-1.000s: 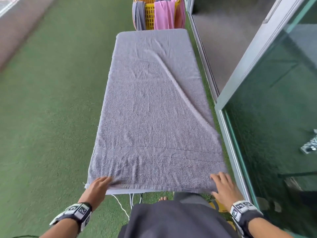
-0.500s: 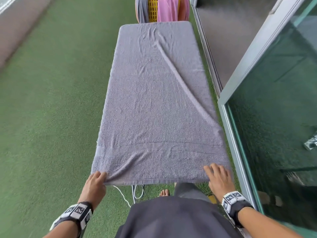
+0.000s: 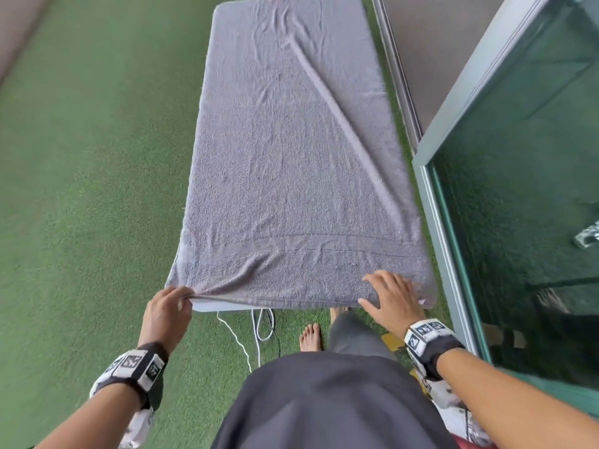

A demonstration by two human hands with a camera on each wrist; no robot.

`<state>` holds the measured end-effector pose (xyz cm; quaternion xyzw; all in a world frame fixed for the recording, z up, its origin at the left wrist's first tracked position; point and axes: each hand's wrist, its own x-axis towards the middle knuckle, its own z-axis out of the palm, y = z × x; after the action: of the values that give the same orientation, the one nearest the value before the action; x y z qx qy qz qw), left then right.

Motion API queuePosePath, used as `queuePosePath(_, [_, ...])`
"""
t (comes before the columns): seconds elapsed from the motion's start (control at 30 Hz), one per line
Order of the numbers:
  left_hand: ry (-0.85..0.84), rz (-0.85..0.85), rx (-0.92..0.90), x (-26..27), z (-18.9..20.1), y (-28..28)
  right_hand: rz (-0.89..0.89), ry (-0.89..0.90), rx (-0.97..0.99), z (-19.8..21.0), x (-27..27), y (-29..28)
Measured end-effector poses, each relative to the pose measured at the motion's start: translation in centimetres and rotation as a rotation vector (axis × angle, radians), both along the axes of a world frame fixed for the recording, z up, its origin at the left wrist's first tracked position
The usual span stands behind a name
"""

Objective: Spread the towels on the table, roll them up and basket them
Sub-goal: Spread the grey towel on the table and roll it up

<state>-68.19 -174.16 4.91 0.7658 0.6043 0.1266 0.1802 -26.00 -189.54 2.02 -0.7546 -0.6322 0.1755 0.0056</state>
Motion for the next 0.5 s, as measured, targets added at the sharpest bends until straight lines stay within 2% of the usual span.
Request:
queuePosePath(0.17, [-0.044,0.014,0.042,0.5,1.2,-0.3,0.275,0.135,-0.038,1.6,-7.6,7.1])
queuePosePath(0.27, [-0.052,0.032,0.076,0.3,1.8,-0.5,0.432,0.14,-0.056,1.7,-14.0,9.7])
queuePosePath(0.4, [-0.061,0.061,0.111,-0.3,2.3,-1.0,0.406,0.156,0.05,1.7,-19.0,10.9])
queuePosePath(0.5, [-0.051,0.094,0.107,-0.7,2.3,-1.1,0.391,0.183,0.066,1.5,-19.6,11.6])
